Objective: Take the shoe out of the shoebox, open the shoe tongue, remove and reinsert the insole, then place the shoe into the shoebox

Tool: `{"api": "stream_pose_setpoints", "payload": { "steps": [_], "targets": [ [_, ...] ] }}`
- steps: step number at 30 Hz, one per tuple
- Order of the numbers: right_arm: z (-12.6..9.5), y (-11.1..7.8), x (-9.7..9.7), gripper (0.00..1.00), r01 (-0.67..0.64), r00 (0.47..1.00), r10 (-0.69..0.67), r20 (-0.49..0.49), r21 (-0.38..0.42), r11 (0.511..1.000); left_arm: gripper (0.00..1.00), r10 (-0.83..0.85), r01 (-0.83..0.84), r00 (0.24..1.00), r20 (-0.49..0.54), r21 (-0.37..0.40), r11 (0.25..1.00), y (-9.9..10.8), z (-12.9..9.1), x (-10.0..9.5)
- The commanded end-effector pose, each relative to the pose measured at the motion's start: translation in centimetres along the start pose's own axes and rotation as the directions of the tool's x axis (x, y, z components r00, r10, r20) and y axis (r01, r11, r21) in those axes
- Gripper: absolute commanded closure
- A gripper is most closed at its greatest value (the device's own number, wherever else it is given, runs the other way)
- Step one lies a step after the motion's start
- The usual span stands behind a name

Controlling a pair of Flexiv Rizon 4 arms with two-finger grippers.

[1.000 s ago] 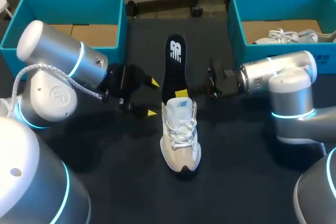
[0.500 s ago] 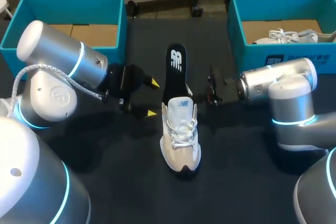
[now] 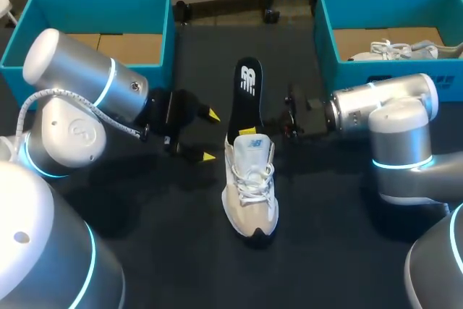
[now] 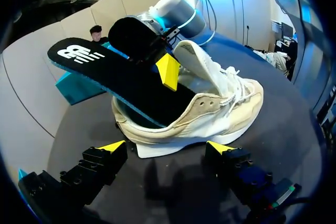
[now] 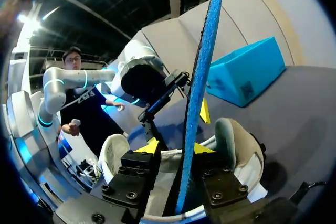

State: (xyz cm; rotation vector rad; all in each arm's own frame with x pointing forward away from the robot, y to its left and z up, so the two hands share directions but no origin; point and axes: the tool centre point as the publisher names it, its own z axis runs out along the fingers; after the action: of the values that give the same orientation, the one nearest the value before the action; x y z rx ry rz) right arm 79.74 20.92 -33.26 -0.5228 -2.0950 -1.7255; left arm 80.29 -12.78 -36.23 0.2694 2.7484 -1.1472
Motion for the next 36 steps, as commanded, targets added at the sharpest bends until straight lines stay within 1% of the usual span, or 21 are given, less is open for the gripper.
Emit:
{"api": "stream_pose_setpoints", "payload": {
  "steps": [1,5,9,10,11,12,14,15,24,25,29,32,36],
  "targets": [
    [0.1,0.9,-0.1,0.65,0.013,1.0,-0.013,0.004,0.015,1.0,0.0,0.002,-0.002,1.0,-0.001,0.003,1.0,0.1,-0.1,0.1],
    [-0.1,1.8,-0.5,0.66,0.026,1.0,-0.026,-0.006,0.025,0.999,0.0,0.002,-0.002,1.0,-0.002,0.003,1.0,0.1,-0.2,0.1],
    [-0.2,2.3,-0.9,0.71,0.028,0.999,-0.027,-0.028,0.044,0.999,0.0,0.002,-0.002,1.0,-0.001,0.003,1.0,0.1,-0.2,0.2],
    [-0.2,2.5,-1.0,0.8,0.028,0.999,-0.027,-0.032,0.047,0.998,0.0,0.002,-0.002,1.0,0.0,0.002,1.0,0.1,-0.3,0.3],
    [-0.2,2.5,-1.0,0.83,0.029,0.999,-0.027,-0.033,0.048,0.998,0.0,0.002,-0.002,1.0,0.0,0.002,1.0,0.1,-0.3,0.3],
    [-0.2,2.6,-1.1,0.91,0.028,0.999,-0.026,-0.039,0.052,0.998,0.0,0.001,-0.001,1.0,0.0,0.002,1.0,0.1,-0.3,0.3],
    [-0.2,2.6,-1.1,0.98,0.024,0.999,-0.022,-0.045,0.058,0.998,0.0,-0.002,0.002,1.0,0.002,0.001,1.0,0.1,-0.3,0.4],
    [-0.3,2.6,-1.1,1.0,0.022,0.999,-0.019,-0.046,0.06,0.998,0.0,-0.003,0.003,1.0,0.002,0.001,1.0,0.1,-0.3,0.5],
    [-0.3,0.5,-1.3,1.0,-0.038,0.996,0.045,-0.076,0.089,0.995,0.0,-0.008,0.008,1.0,0.008,0.003,1.0,0.1,-0.3,0.7],
    [-0.3,-0.1,-1.2,1.0,-0.059,0.994,0.067,-0.081,0.094,0.994,0.0,-0.007,0.007,1.0,0.008,0.003,1.0,0.1,-0.3,0.7],
    [0.0,-1.4,-0.8,1.0,-0.1,0.989,0.111,-0.094,0.115,0.988,0.0,-0.005,0.005,1.0,0.01,0.002,1.0,0.1,-0.3,0.7],
    [0.3,-2.1,-0.4,1.0,-0.124,0.986,0.135,-0.102,0.113,0.986,0.0,-0.006,0.006,1.0,0.012,0.001,1.0,0.1,-0.4,0.6],
    [0.8,-2.8,0.0,1.0,-0.145,0.982,0.159,-0.106,0.131,0.981,0.0,-0.008,0.008,1.0,0.01,0.001,1.0,0.2,-0.5,0.7]
  ]
}}
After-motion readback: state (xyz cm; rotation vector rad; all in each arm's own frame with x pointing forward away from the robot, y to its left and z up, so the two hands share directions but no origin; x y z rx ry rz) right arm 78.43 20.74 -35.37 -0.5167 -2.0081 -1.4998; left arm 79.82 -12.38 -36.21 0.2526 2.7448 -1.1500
